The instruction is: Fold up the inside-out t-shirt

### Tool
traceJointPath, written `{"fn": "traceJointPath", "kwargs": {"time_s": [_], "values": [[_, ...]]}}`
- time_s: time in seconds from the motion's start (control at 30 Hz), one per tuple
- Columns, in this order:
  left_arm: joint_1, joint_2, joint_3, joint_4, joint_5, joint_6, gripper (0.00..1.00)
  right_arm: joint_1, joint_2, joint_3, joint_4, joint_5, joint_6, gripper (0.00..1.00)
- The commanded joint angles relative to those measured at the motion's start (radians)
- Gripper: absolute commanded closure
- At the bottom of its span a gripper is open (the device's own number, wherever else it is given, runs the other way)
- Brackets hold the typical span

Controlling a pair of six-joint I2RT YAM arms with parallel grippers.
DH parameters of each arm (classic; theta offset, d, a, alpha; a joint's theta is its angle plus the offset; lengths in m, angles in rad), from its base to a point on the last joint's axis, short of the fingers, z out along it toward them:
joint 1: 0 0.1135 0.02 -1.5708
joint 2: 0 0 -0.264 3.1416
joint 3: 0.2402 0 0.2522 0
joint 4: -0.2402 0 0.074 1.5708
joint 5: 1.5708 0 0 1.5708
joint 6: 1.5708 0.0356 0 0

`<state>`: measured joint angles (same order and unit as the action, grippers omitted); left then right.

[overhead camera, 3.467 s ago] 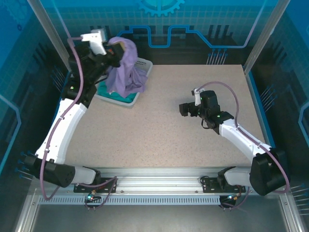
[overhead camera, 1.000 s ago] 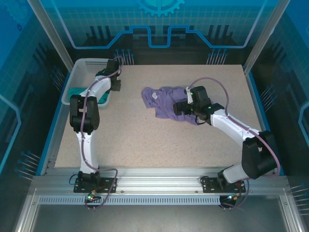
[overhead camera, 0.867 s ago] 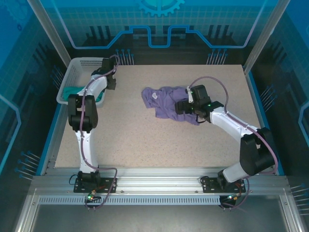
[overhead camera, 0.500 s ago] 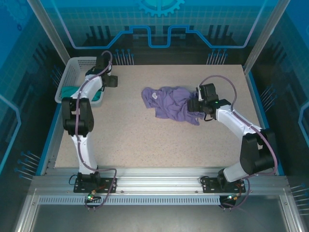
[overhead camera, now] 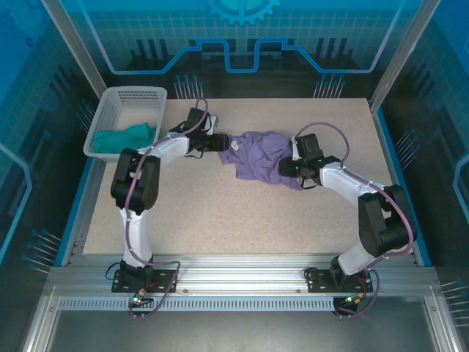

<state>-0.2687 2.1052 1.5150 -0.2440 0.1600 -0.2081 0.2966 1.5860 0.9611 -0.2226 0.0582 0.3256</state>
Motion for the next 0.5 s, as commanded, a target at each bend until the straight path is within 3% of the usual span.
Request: {"fn": "traceJointPath", "kwargs": {"time_s": [0.0, 0.13, 0.47], "values": [[-0.006, 0.051, 0.073, -0.049, 0.033, -0.021, 0.37, 0.009, 0.031, 0.013, 0.059, -0.022, 0.029, 0.56], [-0.018, 0.117, 0.128, -0.066, 0.046, -0.013, 0.45, 0.010, 0.064, 0.011, 0.088, -0.024, 0.037, 0.65], [-0.024, 0.212, 0.242, -0.132, 0.083, -0.014, 0.82, 0.002, 0.054, 0.040, 0.086, -0.014, 0.018, 0.88]]}}
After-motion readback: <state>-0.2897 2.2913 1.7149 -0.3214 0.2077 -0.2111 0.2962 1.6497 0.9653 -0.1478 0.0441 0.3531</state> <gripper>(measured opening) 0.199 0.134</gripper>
